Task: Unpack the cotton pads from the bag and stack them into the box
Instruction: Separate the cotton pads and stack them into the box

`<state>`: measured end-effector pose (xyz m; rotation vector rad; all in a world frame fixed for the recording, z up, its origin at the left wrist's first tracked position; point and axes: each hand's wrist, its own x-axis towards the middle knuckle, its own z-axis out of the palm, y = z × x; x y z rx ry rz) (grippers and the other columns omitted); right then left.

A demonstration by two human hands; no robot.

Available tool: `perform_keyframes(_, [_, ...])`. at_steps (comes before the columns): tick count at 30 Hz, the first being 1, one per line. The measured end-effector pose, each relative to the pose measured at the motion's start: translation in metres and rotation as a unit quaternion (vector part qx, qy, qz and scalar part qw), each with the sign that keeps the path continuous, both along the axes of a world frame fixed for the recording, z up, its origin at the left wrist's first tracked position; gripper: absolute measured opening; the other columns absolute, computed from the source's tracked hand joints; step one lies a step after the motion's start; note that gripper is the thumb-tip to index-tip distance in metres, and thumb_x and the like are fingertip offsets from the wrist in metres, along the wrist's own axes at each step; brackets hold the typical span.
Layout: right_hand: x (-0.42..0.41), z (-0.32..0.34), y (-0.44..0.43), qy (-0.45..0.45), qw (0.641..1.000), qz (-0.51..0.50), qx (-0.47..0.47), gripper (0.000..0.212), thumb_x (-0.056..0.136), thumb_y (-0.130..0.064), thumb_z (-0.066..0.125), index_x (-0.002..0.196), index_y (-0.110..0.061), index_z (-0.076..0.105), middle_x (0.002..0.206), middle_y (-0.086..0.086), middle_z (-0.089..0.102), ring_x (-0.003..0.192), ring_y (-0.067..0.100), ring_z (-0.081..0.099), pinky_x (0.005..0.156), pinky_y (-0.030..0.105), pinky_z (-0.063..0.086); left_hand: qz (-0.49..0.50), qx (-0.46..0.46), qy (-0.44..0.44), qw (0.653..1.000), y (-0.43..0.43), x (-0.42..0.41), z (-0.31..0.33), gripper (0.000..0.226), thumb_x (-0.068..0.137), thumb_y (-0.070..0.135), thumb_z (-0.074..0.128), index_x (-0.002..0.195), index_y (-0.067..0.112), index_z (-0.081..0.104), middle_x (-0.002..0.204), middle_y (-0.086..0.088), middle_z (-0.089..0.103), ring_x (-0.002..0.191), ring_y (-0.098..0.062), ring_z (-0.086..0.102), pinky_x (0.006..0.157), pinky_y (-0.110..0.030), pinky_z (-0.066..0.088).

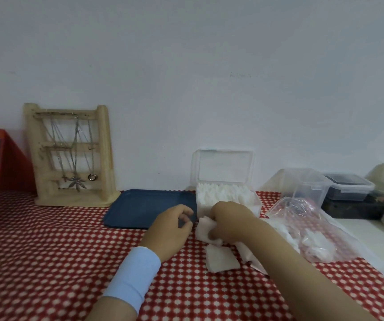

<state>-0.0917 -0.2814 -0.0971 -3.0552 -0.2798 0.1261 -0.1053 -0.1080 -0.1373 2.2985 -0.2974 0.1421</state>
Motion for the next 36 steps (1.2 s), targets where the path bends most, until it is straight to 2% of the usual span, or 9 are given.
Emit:
perform_keyframes(1, [-0.001, 0.003, -0.003, -0.006, 0.999, 0.006, 0.032, 0.012, 0.084, -0.032, 0.073, 0.088, -0.022, 0.067, 0.08, -0.004, 0.063, 0.076, 0.015, 0.059, 0.064, 0.026, 0.046, 0.006, -0.028, 0.015, 0.999, 0.001, -0.002, 0.0, 0.024, 0.102, 0.031, 0.056, 0.126, 0.034, 0.058, 0.106, 0.025, 0.058, 0.098, 0.007, 0.052, 0.082, -0.011, 0.039])
perform_keyframes(6, [-0.013, 0.018, -0.013, -0.013, 0.951, 0.004, 0.31, 0.041, 0.078, -0.029, 0.079, 0.057, -0.022, 0.045, 0.055, -0.011, 0.043, 0.053, 0.005, 0.043, 0.056, 0.023, 0.036, -0.02, -0.196, 0.064, 0.978, 0.0, -0.006, 0.003, 0.039, 0.092, 0.043, 0.069, 0.128, 0.031, 0.063, 0.119, 0.016, 0.068, 0.113, -0.003, 0.064, 0.104, -0.033, 0.051])
perform_keyframes(11, [-0.025, 0.021, -0.019, 0.07, 0.873, 0.013, 0.482, 0.005, 0.086, -0.019, 0.078, 0.083, -0.016, 0.075, 0.069, -0.01, 0.072, 0.061, -0.002, 0.063, 0.057, 0.011, 0.045, -0.037, -0.322, 0.107, 0.94, -0.009, -0.006, 0.007, 0.021, 0.09, 0.02, 0.076, 0.11, 0.019, 0.075, 0.104, 0.002, 0.08, 0.101, -0.015, 0.075, 0.1, -0.04, 0.057])
perform_keyframes(16, [-0.02, 0.016, -0.021, 0.076, 0.859, -0.005, 0.506, 0.02, 0.089, -0.032, 0.075, 0.085, -0.012, 0.074, 0.072, -0.004, 0.067, 0.062, 0.005, 0.059, 0.062, 0.021, 0.048, -0.039, -0.352, 0.125, 0.927, -0.007, -0.002, 0.0, 0.02, 0.093, 0.011, 0.072, 0.113, 0.013, 0.074, 0.105, -0.007, 0.079, 0.103, -0.029, 0.074, 0.098, -0.048, 0.057])
perform_keyframes(20, [-0.02, 0.012, -0.017, 0.021, 0.866, -0.014, 0.5, 0.016, 0.09, -0.026, 0.075, 0.088, -0.01, 0.075, 0.067, -0.006, 0.069, 0.055, 0.002, 0.06, 0.056, 0.016, 0.048, -0.066, -0.443, 0.175, 0.877, -0.012, -0.003, 0.002, 0.025, 0.096, 0.012, 0.066, 0.12, 0.006, 0.07, 0.112, -0.012, 0.077, 0.107, -0.028, 0.074, 0.096, -0.045, 0.058])
perform_keyframes(24, [-0.019, 0.013, -0.016, -0.004, 0.894, -0.007, 0.448, 0.014, 0.09, -0.027, 0.075, 0.099, -0.017, 0.071, 0.082, 0.0, 0.075, 0.06, 0.008, 0.068, 0.054, 0.016, 0.048, -0.04, -0.424, 0.159, 0.891, -0.012, -0.004, -0.001, 0.025, 0.096, 0.017, 0.068, 0.119, 0.008, 0.07, 0.11, -0.009, 0.078, 0.104, -0.024, 0.075, 0.085, -0.036, 0.061])
perform_keyframes(29, [-0.022, 0.027, -0.027, -0.023, 0.976, 0.093, 0.194, 0.026, 0.082, -0.019, 0.079, 0.103, -0.033, 0.073, 0.096, -0.019, 0.071, 0.075, -0.008, 0.062, 0.065, 0.008, 0.043, 0.042, -0.429, 0.132, 0.893, -0.004, 0.002, -0.005, 0.011, 0.097, 0.012, 0.067, 0.106, 0.016, 0.071, 0.11, -0.007, 0.076, 0.101, -0.023, 0.074, 0.081, -0.035, 0.063])
perform_keyframes(33, [-0.03, 0.025, -0.015, 0.093, 0.984, 0.143, 0.043, 0.048, 0.08, -0.023, 0.082, 0.123, -0.039, 0.068, 0.114, -0.021, 0.068, 0.105, 0.002, 0.06, 0.095, 0.024, 0.045, 0.07, -0.431, 0.109, 0.893, -0.001, 0.004, -0.005, 0.011, 0.097, 0.013, 0.066, 0.107, 0.015, 0.071, 0.11, -0.008, 0.075, 0.099, -0.023, 0.074, 0.07, -0.028, 0.062])
perform_keyframes(36, [-0.034, 0.019, -0.009, 0.099, 0.985, 0.134, -0.035, 0.054, 0.081, -0.032, 0.081, 0.131, -0.041, 0.062, 0.11, -0.018, 0.06, 0.106, 0.012, 0.049, 0.096, 0.032, 0.037, 0.071, -0.433, 0.111, 0.892, -0.002, 0.004, -0.005, 0.009, 0.097, 0.013, 0.066, 0.105, 0.017, 0.07, 0.112, -0.009, 0.074, 0.1, -0.023, 0.073, 0.067, -0.028, 0.061])
